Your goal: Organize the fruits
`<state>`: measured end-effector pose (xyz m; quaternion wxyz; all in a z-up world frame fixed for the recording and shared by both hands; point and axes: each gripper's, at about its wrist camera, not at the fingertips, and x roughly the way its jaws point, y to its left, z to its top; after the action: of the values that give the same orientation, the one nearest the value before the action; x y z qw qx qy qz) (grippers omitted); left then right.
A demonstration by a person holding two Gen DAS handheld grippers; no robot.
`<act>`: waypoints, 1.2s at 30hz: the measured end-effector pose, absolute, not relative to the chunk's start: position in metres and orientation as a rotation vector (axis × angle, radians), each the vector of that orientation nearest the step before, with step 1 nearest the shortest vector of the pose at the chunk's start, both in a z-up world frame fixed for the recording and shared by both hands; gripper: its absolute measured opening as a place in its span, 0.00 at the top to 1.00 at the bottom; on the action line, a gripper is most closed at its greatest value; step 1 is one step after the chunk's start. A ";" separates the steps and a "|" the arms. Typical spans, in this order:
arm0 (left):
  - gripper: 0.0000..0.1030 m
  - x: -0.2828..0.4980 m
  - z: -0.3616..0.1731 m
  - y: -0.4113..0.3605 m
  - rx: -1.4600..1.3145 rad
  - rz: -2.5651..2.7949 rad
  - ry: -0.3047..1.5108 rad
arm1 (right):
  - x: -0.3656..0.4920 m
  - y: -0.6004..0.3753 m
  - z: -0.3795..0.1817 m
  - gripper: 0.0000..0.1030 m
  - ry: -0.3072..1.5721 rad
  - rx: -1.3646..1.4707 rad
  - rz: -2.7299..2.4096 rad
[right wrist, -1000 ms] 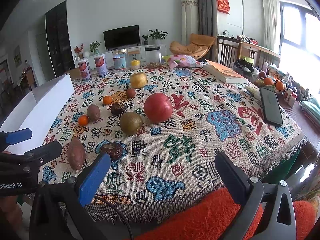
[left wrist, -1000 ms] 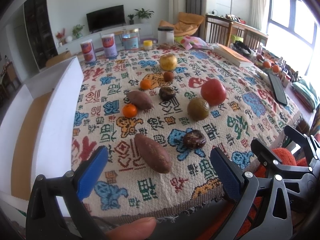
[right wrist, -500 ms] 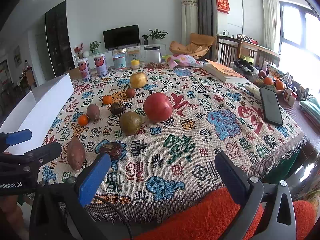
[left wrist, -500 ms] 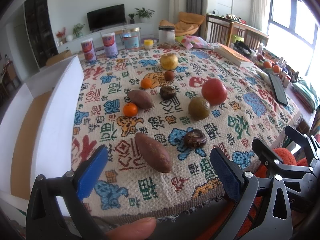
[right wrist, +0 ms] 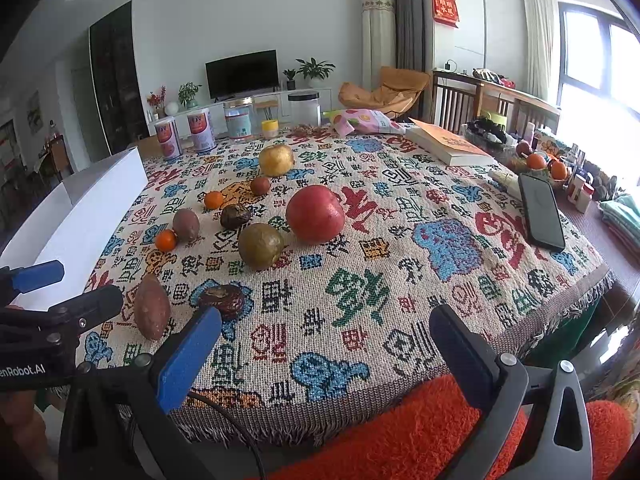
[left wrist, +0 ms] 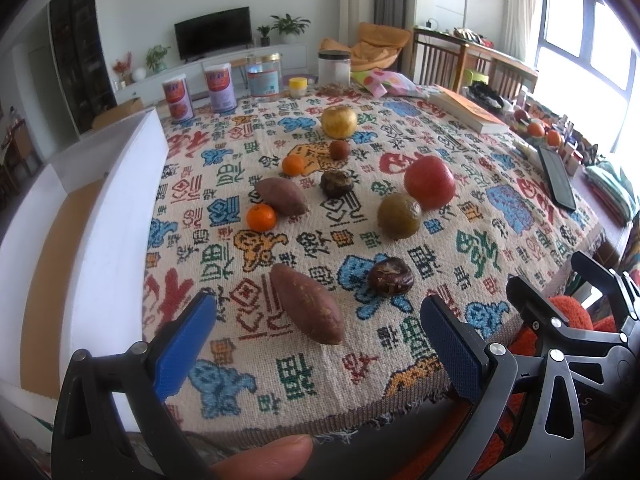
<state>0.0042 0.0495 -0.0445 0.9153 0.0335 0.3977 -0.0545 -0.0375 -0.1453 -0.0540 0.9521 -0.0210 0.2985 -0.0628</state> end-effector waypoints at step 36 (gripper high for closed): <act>0.01 0.005 -0.048 0.052 0.068 -0.111 0.825 | -0.038 -0.146 -0.053 0.00 0.605 -0.042 -0.128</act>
<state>0.0047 0.0520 -0.0477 0.9140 0.0331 0.4008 -0.0538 -0.0376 -0.1461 -0.0532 0.9523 -0.0205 0.2979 -0.0629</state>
